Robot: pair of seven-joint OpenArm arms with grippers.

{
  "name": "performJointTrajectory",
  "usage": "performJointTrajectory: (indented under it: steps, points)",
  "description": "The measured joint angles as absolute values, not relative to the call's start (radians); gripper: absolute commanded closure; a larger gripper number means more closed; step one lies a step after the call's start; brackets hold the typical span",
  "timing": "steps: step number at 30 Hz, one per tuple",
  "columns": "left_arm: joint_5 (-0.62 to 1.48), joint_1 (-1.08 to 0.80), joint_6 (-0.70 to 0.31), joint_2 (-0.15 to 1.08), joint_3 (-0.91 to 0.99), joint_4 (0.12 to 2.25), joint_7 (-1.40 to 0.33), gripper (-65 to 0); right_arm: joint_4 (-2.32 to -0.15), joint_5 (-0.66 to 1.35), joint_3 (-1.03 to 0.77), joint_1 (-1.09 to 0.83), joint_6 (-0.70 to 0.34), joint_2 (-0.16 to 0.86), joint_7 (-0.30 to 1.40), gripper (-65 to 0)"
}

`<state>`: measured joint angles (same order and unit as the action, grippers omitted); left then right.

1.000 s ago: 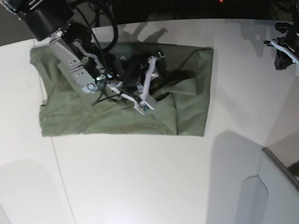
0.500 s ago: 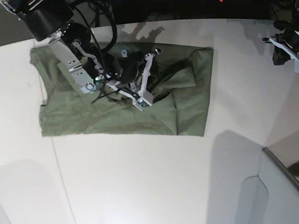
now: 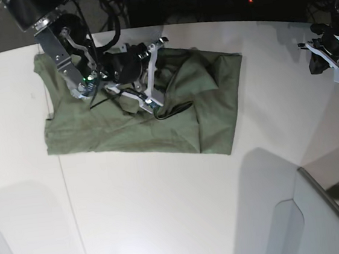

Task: Layout the t-shirt on the table in an organized manner, then fold the t-shirt properly
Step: 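Grasp the folded layer with the right gripper and drag it toward the collar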

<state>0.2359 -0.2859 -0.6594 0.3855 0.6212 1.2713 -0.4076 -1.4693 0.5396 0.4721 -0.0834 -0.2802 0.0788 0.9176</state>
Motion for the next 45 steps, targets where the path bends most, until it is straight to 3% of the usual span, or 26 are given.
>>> performJointTrajectory:
  steps: [6, 20, 26, 28, 34, 40, 45]
  points:
    - [0.237, -0.286, -0.659, 0.385, 0.621, 1.271, -0.407, 0.0, -1.538, 0.524, 0.374, -0.097, -0.279, 0.097, 0.989, 0.0]
    - [0.237, -0.286, -0.659, 0.388, 0.621, 1.271, -0.407, 0.0, -1.534, 0.527, 0.37, -0.122, -0.278, 0.143, 0.999, 0.0]
    - [0.236, -0.286, -0.659, 0.388, 0.621, 1.271, -0.407, 0.0, -1.534, 0.525, 0.379, -0.12, -0.155, 0.162, 0.994, -0.3]
    - [0.236, -0.286, -0.659, 0.388, 0.621, 1.271, -0.408, 0.0, -1.533, 0.526, 0.379, -0.113, -0.153, 0.162, 0.996, -3.9]
    - [0.237, -0.286, -0.659, 0.391, 0.551, 1.271, -0.407, 0.0, -1.539, 0.529, 0.379, -0.089, -0.152, 0.162, 0.997, -24.8]
    - [0.237, -0.286, -0.659, 0.394, 0.548, 1.271, -0.407, 0.0, -1.716, 0.481, 0.402, -0.094, -0.147, 0.187, 0.999, -25.5]
    - [0.234, -0.263, -0.659, 0.388, 0.549, 1.268, -0.408, 0.0, -1.738, 0.119, 0.633, 0.006, -0.151, 0.174, 0.981, -26.3]
